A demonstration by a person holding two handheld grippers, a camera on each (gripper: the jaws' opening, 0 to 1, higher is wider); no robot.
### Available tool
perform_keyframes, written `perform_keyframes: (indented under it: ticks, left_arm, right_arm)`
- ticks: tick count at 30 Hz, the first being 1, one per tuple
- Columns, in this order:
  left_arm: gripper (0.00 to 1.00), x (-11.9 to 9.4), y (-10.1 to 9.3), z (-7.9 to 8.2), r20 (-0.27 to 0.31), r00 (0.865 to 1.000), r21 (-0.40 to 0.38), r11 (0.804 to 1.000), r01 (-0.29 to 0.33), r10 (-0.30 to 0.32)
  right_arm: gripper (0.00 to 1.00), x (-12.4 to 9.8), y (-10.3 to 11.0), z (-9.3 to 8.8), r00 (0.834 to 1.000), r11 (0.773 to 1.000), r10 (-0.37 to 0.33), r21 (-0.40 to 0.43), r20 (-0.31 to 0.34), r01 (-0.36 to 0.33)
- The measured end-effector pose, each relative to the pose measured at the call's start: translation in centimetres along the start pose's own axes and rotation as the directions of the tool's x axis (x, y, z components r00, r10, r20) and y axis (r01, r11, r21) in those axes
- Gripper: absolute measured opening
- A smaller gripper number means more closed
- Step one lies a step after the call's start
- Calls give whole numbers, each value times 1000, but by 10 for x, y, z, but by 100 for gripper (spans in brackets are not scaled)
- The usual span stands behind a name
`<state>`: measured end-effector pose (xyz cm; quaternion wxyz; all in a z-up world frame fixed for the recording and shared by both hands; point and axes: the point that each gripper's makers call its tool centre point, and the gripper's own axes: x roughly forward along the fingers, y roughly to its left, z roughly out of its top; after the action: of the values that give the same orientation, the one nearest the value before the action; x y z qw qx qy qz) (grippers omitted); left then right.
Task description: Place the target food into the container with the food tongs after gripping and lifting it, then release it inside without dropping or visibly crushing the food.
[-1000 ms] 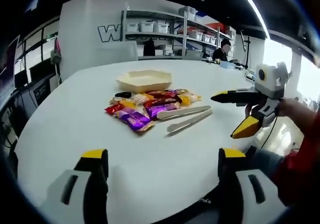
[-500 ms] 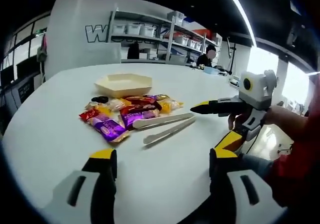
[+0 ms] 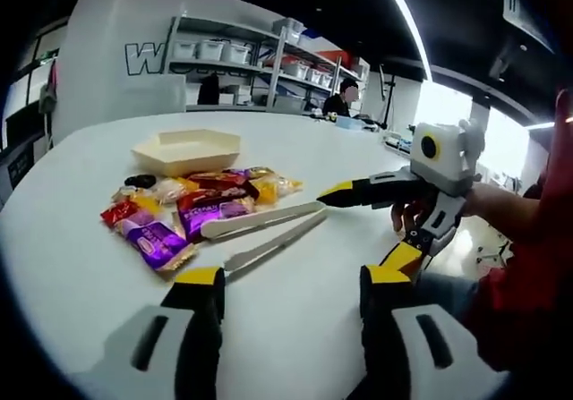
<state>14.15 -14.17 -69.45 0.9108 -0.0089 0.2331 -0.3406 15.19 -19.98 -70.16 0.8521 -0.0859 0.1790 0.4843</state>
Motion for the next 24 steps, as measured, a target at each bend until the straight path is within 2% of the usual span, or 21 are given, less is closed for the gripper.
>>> perform_keyframes:
  ticks: [12,24]
  left_arm:
    - [65,0,-4,1,13,1000,-33,999,4,-4]
    - [65,-3,-12,-2,10,1000,-43,999,14,-14]
  right_arm:
    - [78,-4,2,-1,1000,1000,9,8,-8,-9]
    - [77,-11,8,-4,1000,1000,6,11,-25,-5]
